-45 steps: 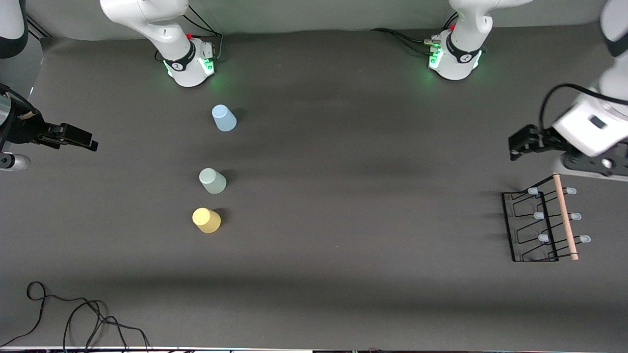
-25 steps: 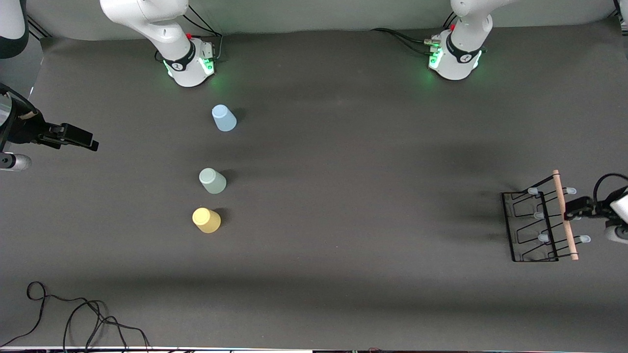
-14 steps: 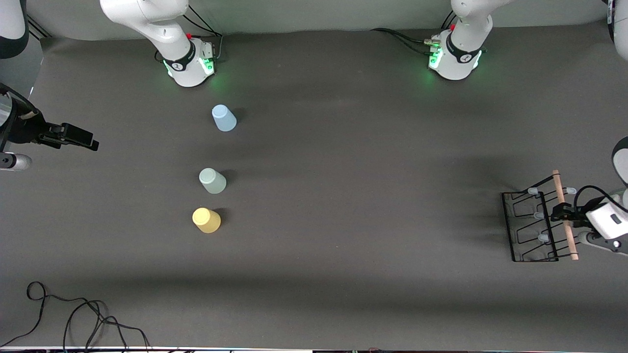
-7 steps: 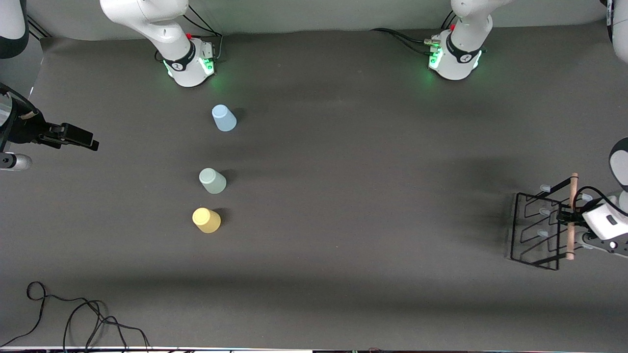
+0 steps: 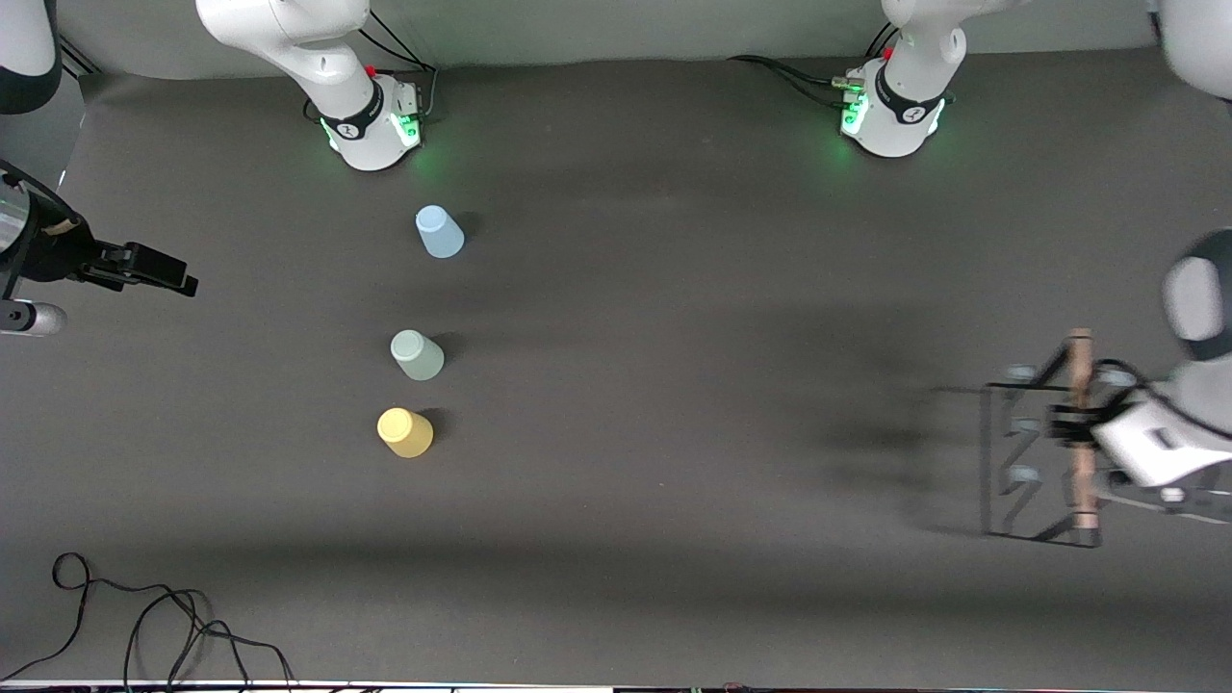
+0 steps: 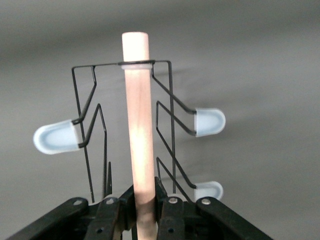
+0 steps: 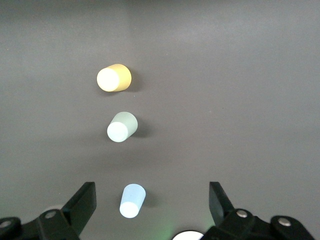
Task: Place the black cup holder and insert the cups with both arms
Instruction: 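Grasp the rack dowel with the left gripper and carry it toward the cups, then set the rack down with the left gripper while the right gripper grasps the cup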
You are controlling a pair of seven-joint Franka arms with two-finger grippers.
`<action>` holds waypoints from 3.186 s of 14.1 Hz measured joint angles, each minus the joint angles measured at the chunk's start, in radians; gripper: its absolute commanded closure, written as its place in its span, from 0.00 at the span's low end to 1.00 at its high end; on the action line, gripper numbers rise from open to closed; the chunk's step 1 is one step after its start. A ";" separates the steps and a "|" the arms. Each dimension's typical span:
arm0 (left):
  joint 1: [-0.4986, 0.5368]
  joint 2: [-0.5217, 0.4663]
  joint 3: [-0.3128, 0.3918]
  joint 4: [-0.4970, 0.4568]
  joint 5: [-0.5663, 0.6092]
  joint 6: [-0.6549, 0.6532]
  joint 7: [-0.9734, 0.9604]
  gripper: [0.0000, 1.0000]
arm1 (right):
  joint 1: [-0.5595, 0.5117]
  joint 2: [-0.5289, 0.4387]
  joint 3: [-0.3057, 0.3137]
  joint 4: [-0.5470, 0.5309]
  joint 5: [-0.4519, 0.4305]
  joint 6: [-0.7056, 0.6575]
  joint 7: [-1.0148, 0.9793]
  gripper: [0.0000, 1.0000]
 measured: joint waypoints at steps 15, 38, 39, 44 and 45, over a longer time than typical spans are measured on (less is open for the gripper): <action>-0.548 0.116 -0.086 -0.008 -0.145 0.175 -0.872 1.00 | 0.228 -0.019 0.010 -0.445 -0.011 0.447 0.283 0.00; -0.658 0.266 -0.084 0.089 -0.117 0.314 -0.934 0.12 | 0.266 0.221 0.008 -0.682 0.084 0.903 0.302 0.00; -0.659 0.248 -0.084 0.091 -0.101 0.278 -0.945 0.11 | 0.266 0.227 0.008 -0.687 0.084 0.903 0.302 0.00; -0.652 0.111 -0.060 0.099 -0.012 0.025 -0.967 0.01 | 0.268 0.260 0.009 -0.700 0.084 0.916 0.302 1.00; -0.641 0.086 -0.043 0.099 0.025 -0.024 -0.962 0.01 | 0.268 0.261 0.009 -0.701 0.084 0.923 0.302 1.00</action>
